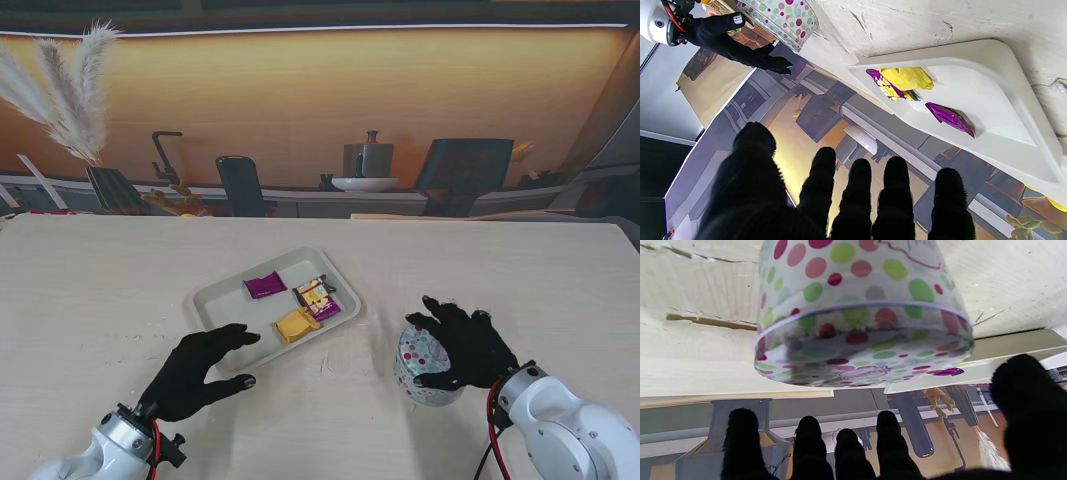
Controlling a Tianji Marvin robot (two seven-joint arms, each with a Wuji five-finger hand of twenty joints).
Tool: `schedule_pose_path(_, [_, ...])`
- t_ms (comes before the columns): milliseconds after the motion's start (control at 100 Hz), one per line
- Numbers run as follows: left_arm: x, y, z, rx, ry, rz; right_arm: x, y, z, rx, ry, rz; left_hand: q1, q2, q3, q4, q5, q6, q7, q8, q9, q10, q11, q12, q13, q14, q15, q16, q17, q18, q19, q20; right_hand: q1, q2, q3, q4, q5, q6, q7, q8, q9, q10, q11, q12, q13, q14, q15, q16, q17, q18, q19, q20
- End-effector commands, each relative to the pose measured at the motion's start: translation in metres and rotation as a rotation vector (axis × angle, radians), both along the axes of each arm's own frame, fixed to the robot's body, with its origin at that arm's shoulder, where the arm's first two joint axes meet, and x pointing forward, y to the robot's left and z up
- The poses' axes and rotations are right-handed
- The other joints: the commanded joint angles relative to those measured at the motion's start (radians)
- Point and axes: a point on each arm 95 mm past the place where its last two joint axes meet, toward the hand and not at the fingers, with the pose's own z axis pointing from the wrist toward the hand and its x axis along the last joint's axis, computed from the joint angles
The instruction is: Pour cookies into a cookie box
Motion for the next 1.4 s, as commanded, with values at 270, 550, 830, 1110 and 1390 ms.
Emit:
schedule_pose_path(270, [-0.002, -0.002, -0.001, 0.002, 0.019, -0.007, 0.006, 0.001, -0.012, 0.006, 0.073, -0.013, -0.020, 0.014, -0.011, 0.011, 0.015, -0.006, -0.001, 0.002, 0.024, -0.012, 0.007, 0.014, 0.011, -0.002, 0.022, 0.008, 0.004, 0.001, 0.025, 0.018, -0.028, -0.014, -0.001, 0.012, -0.026, 0.002, -0.047, 0.032, -0.035, 0.017, -0.018, -0.022, -0.031, -0.001, -0.008, -0.005, 0.002, 0.045, 0.023, -0.031])
schedule_pose_path(550, [-0.002, -0.001, -0.001, 0.004, 0.028, -0.009, 0.005, 0.001, -0.016, 0.012, 0.112, -0.026, -0.018, 0.016, -0.011, 0.011, 0.025, -0.007, 0.004, 0.005, 0.037, -0.010, 0.011, 0.016, 0.018, -0.001, 0.029, 0.011, 0.005, 0.002, 0.033, 0.019, -0.024, -0.016, -0.005, 0.012, -0.022, 0.014, -0.058, 0.046, -0.032, 0.024, -0.010, -0.011, -0.030, 0.015, 0.015, 0.002, 0.009, 0.055, 0.035, -0.045])
schedule_pose_path(830, [-0.001, -0.001, -0.001, 0.002, 0.034, -0.006, 0.004, 0.001, -0.021, 0.008, 0.151, -0.029, -0.015, 0.016, -0.010, 0.012, 0.031, -0.008, 0.007, 0.007, 0.044, -0.008, 0.014, 0.018, 0.024, 0.003, 0.036, 0.014, 0.009, 0.001, 0.041, 0.019, -0.007, -0.035, -0.007, 0.012, -0.014, 0.028, -0.044, 0.069, -0.018, 0.035, 0.009, 0.003, -0.024, 0.041, 0.069, 0.020, 0.040, 0.071, 0.071, -0.055])
schedule_pose_path(1110, [-0.001, 0.001, -0.001, 0.002, 0.038, 0.002, 0.005, 0.002, -0.025, -0.016, 0.165, -0.018, -0.011, 0.015, -0.008, 0.013, 0.040, -0.009, 0.011, 0.009, 0.049, -0.006, 0.016, 0.019, 0.028, 0.005, 0.042, 0.016, 0.010, 0.002, 0.047, 0.018, 0.040, -0.080, -0.005, 0.013, -0.003, 0.044, -0.012, 0.082, -0.010, 0.048, 0.028, 0.017, 0.021, 0.057, 0.113, 0.035, 0.109, 0.076, 0.150, -0.032])
schedule_pose_path(1390, [0.000, 0.002, -0.001, 0.001, 0.042, 0.005, 0.005, 0.002, -0.026, -0.023, 0.146, -0.018, -0.009, 0.018, -0.008, 0.013, 0.044, -0.010, 0.012, 0.010, 0.049, -0.006, 0.015, 0.018, 0.028, 0.007, 0.043, 0.016, 0.009, 0.002, 0.049, 0.016, 0.156, -0.110, -0.019, 0.029, 0.039, 0.095, 0.061, 0.088, 0.001, 0.081, 0.102, 0.059, 0.104, 0.060, 0.202, 0.082, 0.205, 0.058, 0.266, 0.073])
